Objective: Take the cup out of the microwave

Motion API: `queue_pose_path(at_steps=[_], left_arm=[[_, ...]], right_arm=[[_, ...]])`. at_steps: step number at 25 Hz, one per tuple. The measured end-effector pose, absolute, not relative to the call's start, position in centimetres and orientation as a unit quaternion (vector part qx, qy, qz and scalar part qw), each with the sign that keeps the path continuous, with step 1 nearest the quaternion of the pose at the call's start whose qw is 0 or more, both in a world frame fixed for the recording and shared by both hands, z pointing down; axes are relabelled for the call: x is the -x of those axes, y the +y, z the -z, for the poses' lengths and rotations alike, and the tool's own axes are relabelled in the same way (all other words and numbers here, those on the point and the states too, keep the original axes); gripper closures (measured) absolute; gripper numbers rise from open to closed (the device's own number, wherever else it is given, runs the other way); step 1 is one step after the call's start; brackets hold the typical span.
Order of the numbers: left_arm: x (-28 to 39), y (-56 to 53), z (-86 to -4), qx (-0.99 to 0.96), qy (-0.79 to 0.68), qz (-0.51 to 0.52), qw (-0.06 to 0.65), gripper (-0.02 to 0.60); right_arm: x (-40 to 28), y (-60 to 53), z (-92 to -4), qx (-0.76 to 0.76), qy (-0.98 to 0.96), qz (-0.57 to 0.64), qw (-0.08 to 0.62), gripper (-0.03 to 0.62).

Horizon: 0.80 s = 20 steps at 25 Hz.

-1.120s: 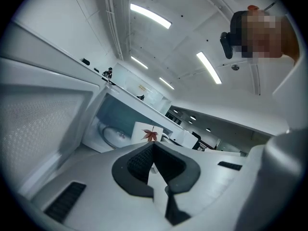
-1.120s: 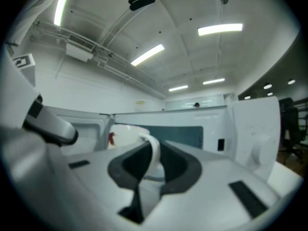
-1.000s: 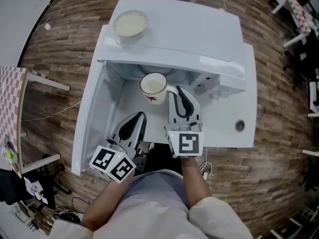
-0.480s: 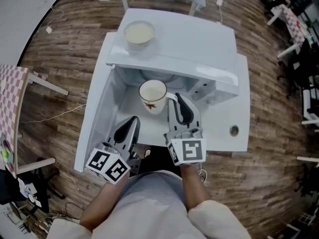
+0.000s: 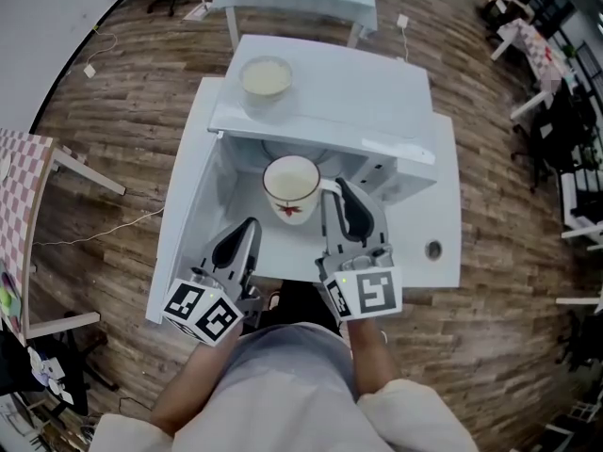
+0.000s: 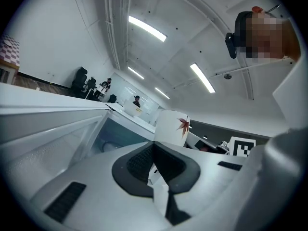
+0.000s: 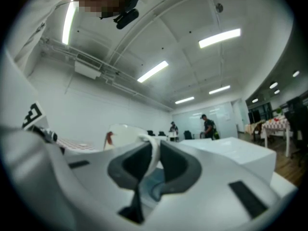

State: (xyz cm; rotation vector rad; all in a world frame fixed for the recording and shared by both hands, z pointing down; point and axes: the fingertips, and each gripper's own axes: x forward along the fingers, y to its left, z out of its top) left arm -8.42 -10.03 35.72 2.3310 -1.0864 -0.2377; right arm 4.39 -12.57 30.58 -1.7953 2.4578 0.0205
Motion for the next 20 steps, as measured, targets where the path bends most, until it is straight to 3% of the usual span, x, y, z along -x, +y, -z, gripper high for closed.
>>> queue_pose_path(at_steps=[20], left_arm=[[7.8,-8.6,-31.7,-0.883,-0.369,0.115,0.267,0.572]], right_arm=[[-4.9,-8.5,-25.1,0.572,0.817,-0.021,0.069,0.526]])
